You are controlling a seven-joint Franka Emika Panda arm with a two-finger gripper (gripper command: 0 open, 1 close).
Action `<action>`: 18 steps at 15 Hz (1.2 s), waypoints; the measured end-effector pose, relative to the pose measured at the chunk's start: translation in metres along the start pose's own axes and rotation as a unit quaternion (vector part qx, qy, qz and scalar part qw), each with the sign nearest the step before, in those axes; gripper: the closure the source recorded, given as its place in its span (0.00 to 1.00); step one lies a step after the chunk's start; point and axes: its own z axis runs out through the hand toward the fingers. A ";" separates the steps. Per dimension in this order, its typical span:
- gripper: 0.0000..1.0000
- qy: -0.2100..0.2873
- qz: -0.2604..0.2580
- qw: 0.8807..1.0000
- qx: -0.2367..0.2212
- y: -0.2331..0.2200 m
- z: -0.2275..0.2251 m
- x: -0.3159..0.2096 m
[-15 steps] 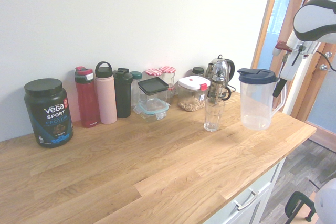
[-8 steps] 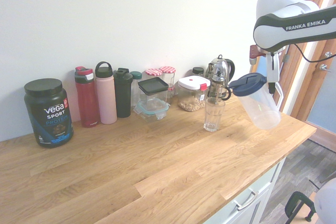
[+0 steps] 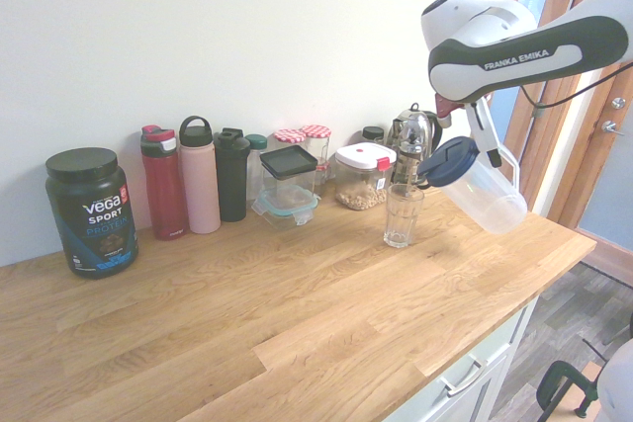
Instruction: Pour me some water
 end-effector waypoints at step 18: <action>1.00 0.005 -0.011 0.983 0.182 0.059 0.017 -0.038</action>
